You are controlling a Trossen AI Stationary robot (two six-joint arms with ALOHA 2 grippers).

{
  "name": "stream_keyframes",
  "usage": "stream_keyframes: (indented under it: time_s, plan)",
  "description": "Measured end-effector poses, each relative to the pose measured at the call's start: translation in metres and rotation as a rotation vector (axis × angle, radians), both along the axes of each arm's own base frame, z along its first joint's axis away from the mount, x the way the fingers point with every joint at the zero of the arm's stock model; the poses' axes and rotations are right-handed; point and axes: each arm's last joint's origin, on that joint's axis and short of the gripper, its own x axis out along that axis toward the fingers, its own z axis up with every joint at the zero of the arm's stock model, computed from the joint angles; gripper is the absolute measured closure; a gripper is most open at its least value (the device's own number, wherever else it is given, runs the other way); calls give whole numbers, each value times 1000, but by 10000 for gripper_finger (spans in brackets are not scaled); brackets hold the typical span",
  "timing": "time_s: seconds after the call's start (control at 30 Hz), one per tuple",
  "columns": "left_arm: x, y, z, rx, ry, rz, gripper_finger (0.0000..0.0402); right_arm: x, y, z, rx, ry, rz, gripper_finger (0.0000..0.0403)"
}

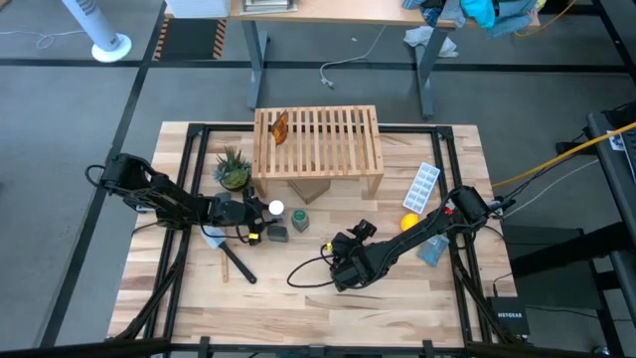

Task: Shelf spices
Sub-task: Remove the white seasoning bottle from the shelf to the table

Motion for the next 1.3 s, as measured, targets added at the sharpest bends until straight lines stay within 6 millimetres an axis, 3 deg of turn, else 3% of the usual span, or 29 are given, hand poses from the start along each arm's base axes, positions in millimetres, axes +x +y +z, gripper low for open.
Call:
stream_keyframes:
  time_s: [0.37, 0.67, 0.8, 1.0, 1.17, 1.3]
  plan:
    - [0, 0, 0, 0, -1, 2, 201, 8, 1, 6, -235, -142, 33, 100]
    - [0, 0, 0, -5, -6, 4, 201, -16, -2, -16, -265, -67, 51, 100]
    - [0, 0, 0, -6, -8, 6, 201, -32, 7, -4, -283, -105, 91, 100]
    - [0, 0, 1, -7, -8, 6, 201, -74, 10, 33, -329, -243, 139, 100]
    - [0, 0, 1, -7, -9, 6, 201, -105, -3, 57, -307, -368, 145, 100]
    - [0, 0, 1, -7, -12, 6, 201, -124, -21, 60, -291, -425, 177, 100]
